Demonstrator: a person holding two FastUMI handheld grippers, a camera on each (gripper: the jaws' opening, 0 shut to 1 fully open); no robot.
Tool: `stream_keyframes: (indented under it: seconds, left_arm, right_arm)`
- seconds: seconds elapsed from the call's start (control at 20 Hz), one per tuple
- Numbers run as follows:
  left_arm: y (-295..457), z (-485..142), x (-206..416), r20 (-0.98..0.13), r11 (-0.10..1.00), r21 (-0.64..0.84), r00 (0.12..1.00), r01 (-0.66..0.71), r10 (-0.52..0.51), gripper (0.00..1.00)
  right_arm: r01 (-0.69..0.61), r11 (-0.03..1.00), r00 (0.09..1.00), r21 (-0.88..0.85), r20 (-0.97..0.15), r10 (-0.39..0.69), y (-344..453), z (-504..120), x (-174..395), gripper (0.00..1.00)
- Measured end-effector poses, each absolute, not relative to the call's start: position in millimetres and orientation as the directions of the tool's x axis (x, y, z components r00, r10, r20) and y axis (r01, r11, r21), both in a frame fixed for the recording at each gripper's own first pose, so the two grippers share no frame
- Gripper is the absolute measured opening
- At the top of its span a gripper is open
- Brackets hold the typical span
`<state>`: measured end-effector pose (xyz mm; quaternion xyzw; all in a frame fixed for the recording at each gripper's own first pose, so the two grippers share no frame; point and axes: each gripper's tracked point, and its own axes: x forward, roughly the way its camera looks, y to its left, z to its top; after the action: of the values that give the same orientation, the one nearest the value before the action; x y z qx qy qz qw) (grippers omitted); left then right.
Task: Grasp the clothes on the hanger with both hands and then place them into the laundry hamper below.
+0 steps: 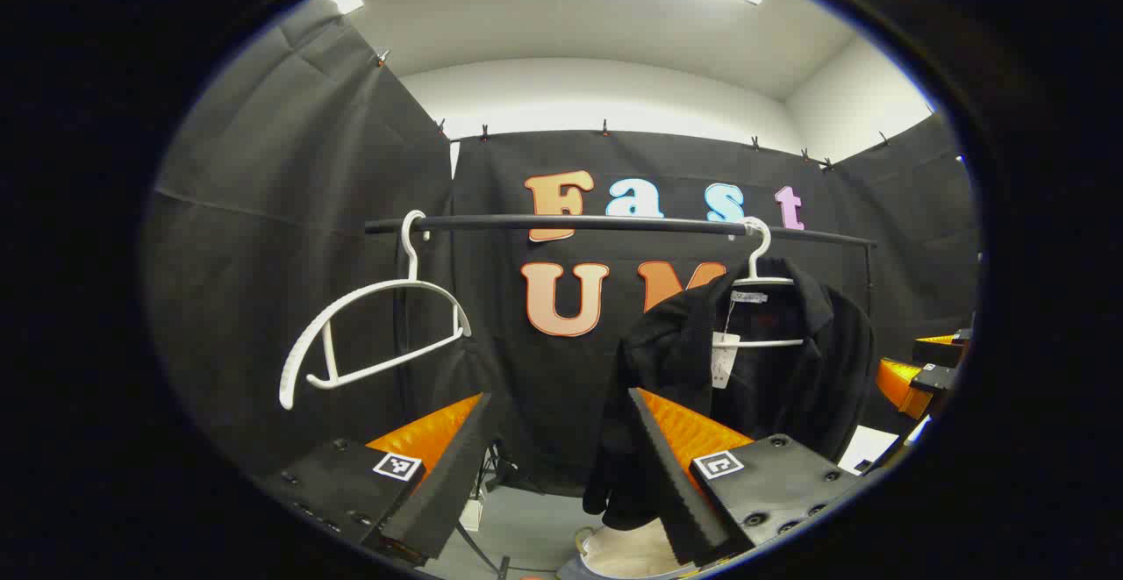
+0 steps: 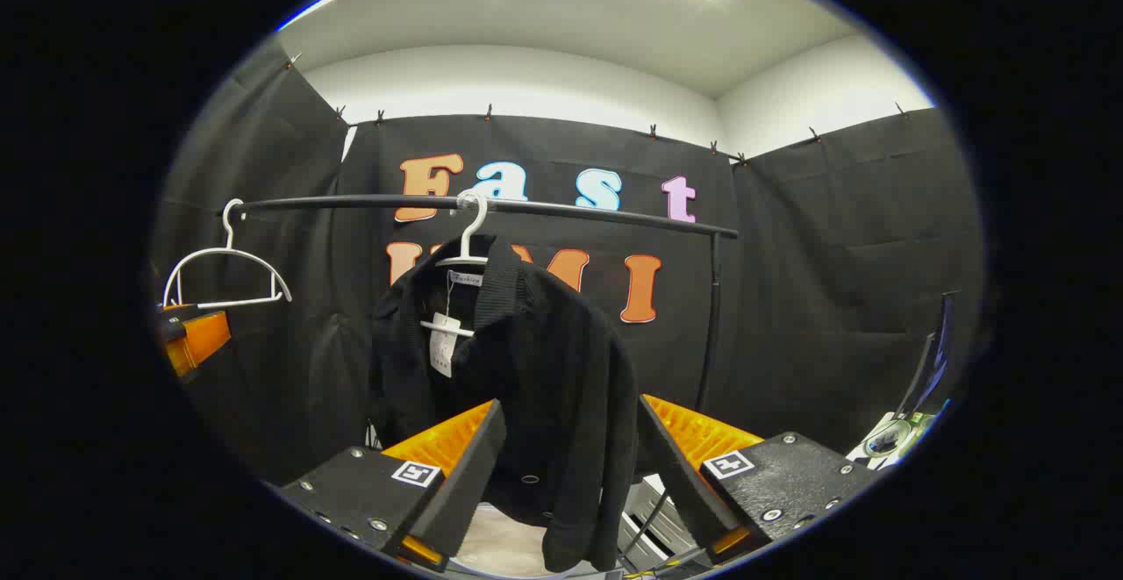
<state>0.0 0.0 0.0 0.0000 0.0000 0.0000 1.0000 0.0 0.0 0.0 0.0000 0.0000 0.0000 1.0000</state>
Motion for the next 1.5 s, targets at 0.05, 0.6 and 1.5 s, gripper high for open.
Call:
stream_keyframes:
  seconds: [0.05, 0.6, 1.5]
  left_arm:
    - [-1, -1, -1, -0.003, 1.0, -0.003, 1.0, 0.004, -0.004, 0.96]
    - [11, -6, -4, -0.011, 0.999, 0.008, 0.999, -0.033, 0.033, 0.93]
    - [-58, -49, 43, -0.06, 0.991, -0.034, 0.989, 0.13, -0.132, 0.97]
  right_arm:
    - [-0.003, 1.0, 1.0, 0.0, -0.001, 0.003, 0, 0, 0, 0.93]
    - [-0.029, 1.0, 1.0, 0.009, -0.011, 0.029, 10, -15, 8, 0.93]
    - [-0.122, 0.992, 0.99, 0.007, -0.071, 0.123, 51, -47, 36, 0.93]
